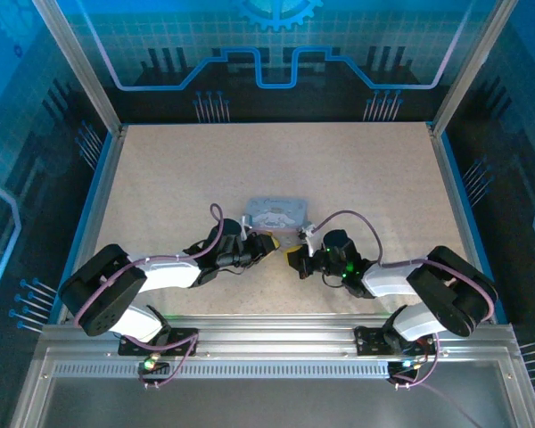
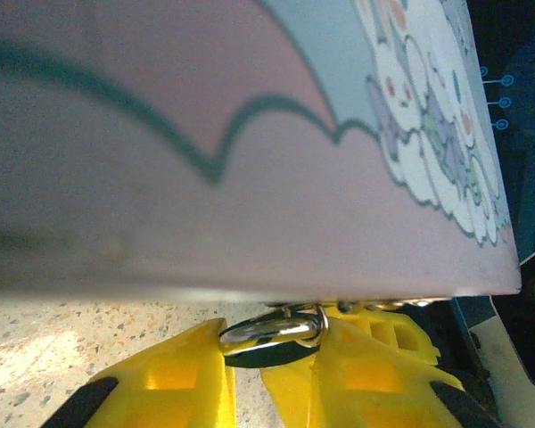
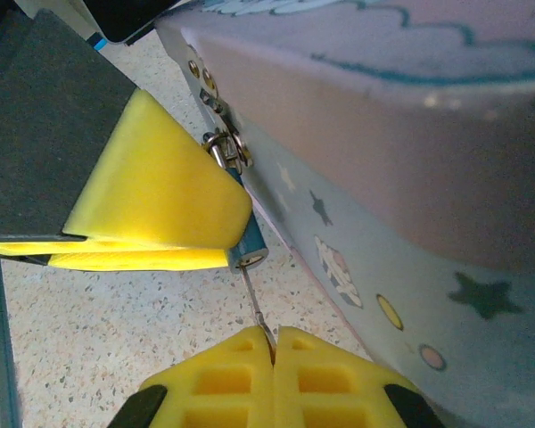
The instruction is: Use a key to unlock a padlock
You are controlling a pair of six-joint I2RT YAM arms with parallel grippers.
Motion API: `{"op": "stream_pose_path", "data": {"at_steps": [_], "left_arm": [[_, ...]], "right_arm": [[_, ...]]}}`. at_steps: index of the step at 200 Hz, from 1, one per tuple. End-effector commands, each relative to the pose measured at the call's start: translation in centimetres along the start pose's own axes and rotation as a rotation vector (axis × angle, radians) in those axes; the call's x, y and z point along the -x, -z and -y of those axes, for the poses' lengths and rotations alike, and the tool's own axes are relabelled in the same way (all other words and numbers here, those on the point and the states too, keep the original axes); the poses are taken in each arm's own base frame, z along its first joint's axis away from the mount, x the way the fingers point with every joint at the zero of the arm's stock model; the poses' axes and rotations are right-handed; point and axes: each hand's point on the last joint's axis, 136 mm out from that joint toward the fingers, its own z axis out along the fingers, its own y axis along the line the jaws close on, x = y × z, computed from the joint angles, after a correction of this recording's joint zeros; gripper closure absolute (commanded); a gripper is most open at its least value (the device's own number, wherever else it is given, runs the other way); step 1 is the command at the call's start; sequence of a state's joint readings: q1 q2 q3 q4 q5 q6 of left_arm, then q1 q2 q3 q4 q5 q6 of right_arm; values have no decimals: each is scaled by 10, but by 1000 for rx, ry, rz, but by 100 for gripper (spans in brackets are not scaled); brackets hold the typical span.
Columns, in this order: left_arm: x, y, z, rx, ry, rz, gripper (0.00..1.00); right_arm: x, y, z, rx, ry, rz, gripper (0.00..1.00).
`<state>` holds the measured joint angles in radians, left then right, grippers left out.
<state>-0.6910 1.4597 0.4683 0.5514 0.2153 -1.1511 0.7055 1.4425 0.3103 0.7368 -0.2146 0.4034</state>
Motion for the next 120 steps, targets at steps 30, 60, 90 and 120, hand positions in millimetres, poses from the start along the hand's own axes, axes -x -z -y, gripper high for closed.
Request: {"op": "stream_pose_path", "data": {"at_steps": [30, 60, 90, 120], "left_arm": [[-6, 0, 2, -29, 4, -24, 79], [-6, 0, 2, -29, 2, -21, 79], [-6, 0, 2, -29, 3, -21, 79], [-6, 0, 0, -26, 7, -19, 79]], "right_arm": [[26, -4, -6, 37, 1, 73, 100], [29, -5, -6, 38, 2, 84, 100], [31, -3, -6, 36, -1, 90, 100], [32, 0, -6, 38, 2, 93, 100]]}}
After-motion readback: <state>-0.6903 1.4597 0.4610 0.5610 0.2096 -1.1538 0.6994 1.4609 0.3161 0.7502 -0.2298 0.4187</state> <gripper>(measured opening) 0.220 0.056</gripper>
